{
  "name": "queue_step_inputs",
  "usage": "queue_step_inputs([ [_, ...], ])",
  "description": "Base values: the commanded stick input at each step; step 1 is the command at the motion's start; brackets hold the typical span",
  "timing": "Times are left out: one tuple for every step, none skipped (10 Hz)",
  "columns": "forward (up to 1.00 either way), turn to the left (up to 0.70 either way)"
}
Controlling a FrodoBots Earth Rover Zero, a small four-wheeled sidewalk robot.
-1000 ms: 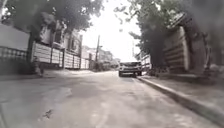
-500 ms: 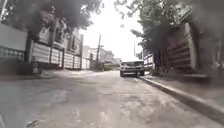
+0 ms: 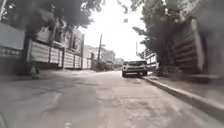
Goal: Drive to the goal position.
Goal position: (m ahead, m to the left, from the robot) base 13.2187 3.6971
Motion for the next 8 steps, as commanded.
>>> queue_step_inputs([
  [0.70,-0.35],
  [0.70,-0.35],
  [0.70,-0.09],
  [0.70,0.00],
  [0.70,0.00],
  [0.70,0.00],
  [0.70,0.00],
  [0.70,0.00],
])
